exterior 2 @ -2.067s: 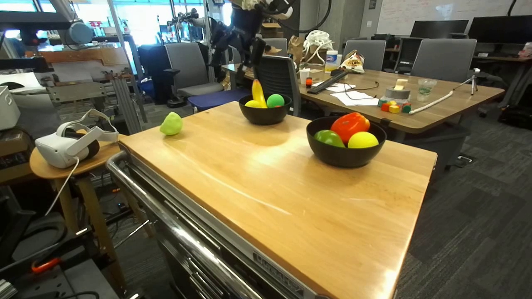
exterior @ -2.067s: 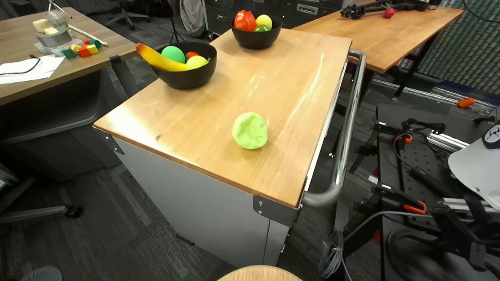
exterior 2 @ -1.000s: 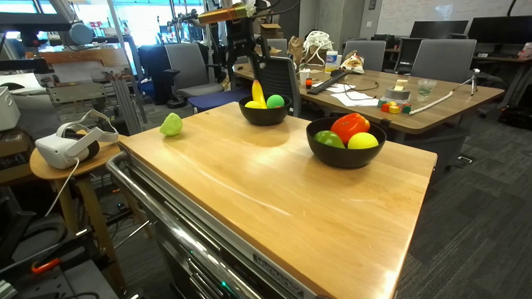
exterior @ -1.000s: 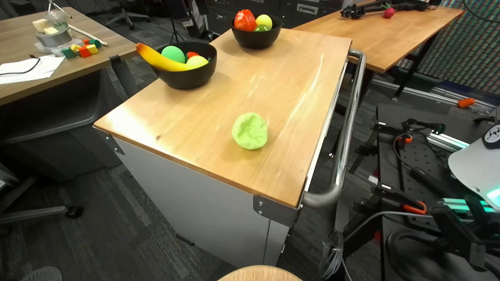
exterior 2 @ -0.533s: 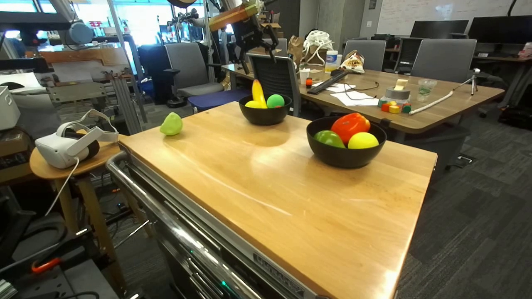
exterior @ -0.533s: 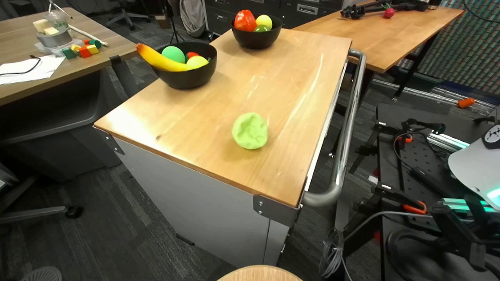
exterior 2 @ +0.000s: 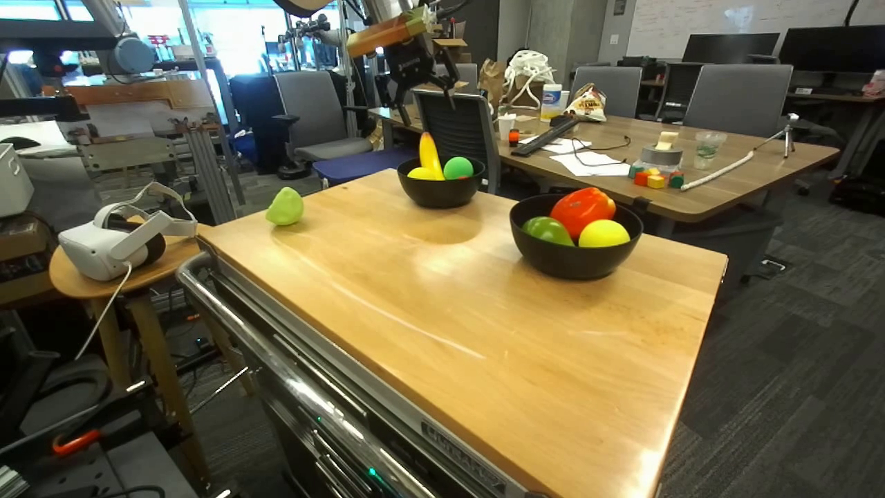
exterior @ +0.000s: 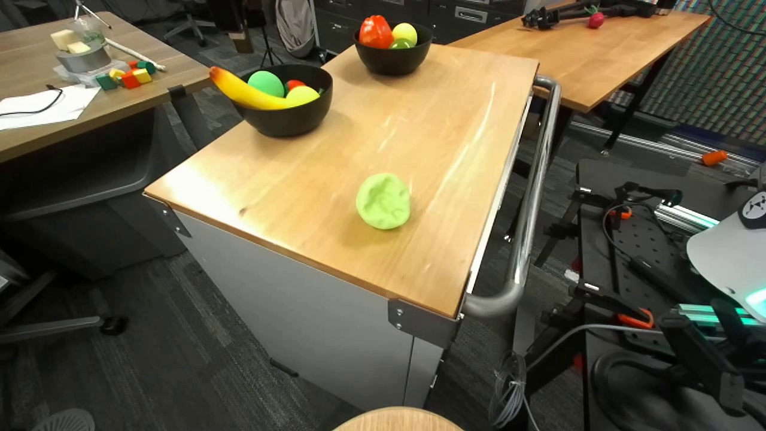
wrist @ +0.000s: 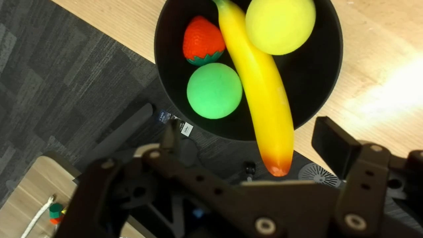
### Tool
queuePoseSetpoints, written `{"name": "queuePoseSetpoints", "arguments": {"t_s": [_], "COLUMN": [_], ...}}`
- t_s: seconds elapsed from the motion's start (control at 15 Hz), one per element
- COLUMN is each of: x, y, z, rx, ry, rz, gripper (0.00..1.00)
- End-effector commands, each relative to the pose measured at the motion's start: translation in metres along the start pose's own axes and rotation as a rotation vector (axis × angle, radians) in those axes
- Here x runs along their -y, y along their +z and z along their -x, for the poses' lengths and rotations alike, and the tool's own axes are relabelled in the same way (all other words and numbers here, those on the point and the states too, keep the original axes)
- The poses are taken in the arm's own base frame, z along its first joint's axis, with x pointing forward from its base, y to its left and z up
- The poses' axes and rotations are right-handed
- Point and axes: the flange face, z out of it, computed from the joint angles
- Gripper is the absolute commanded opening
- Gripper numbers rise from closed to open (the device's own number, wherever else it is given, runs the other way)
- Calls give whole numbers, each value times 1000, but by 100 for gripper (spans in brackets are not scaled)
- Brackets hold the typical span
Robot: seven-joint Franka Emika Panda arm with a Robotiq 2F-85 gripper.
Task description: Remove the fruits and vegetables from the black bowls and place them on the countertop
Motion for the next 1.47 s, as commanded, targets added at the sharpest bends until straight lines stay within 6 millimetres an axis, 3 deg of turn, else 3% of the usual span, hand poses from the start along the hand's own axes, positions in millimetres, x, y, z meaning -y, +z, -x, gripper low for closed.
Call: {"name": "queuePoseSetpoints", "arguments": {"t_s": [0.0, 0.53, 0.67, 0.87, 0.93, 1.27, 1.4], "x": [10, 37, 40, 42, 41, 39, 37], "y": [4, 29, 36, 46, 49, 57, 58], "z": [-10, -33, -39, -43, -44, -48, -48], "rx": [-13, -3, 0, 14, 20, 35, 44], "ry": [-36, -99, -107, -109, -106, -93, -83], "rz": [-9, -23, -19, -25, -30, -32, -41], "gripper": [100, 100, 95, 71, 53, 15, 17]}}
